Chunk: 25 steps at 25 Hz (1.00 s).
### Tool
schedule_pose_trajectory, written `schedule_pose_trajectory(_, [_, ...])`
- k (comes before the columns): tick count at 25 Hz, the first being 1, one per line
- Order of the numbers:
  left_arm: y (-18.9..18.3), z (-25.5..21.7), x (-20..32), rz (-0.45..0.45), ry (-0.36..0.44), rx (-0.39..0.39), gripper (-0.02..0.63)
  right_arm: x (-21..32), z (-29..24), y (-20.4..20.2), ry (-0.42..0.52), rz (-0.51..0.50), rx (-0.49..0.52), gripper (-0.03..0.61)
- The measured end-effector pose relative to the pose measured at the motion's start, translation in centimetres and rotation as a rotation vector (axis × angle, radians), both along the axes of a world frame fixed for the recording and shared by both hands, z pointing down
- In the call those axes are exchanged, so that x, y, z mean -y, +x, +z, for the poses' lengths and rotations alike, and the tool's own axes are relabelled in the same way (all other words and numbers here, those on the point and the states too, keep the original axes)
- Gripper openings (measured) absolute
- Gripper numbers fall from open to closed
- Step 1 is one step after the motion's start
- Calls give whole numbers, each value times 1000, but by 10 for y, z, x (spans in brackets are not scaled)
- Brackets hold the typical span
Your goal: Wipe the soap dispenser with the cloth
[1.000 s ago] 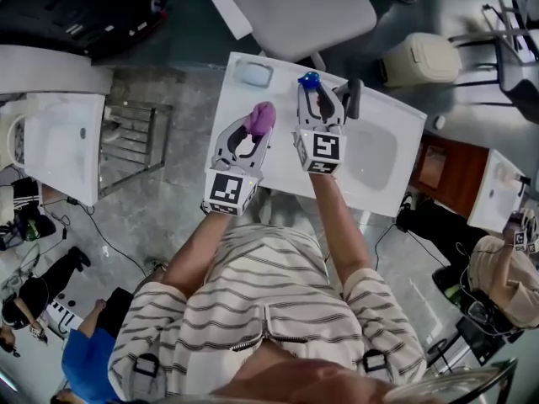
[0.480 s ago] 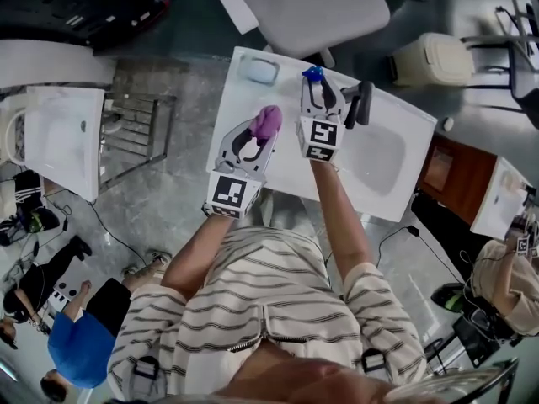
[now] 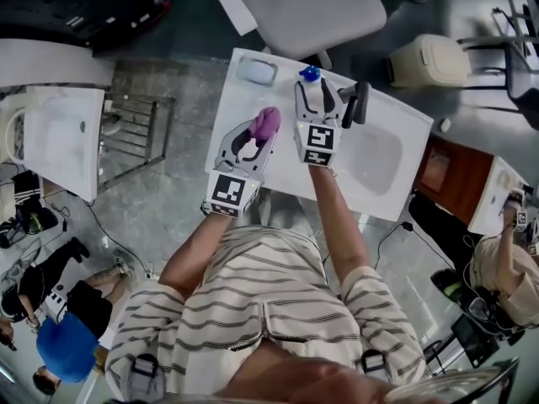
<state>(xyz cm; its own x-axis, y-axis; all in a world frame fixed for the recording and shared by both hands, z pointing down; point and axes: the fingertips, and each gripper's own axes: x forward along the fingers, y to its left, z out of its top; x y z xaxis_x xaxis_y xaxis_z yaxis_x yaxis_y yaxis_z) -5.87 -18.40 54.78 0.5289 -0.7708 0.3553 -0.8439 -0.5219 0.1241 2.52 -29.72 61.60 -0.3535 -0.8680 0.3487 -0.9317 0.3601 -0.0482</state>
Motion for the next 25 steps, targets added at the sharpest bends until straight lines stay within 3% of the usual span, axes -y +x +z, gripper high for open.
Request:
schedule_pose_trajectory(11, [-6,-35,-20,-35,53,-16,130,-50,-53,8,27,2,78,167])
schedule_pose_trajectory(25, [-4,-82,-57,-38,136,-43,130,-126,-144,2,139,-22,163,27])
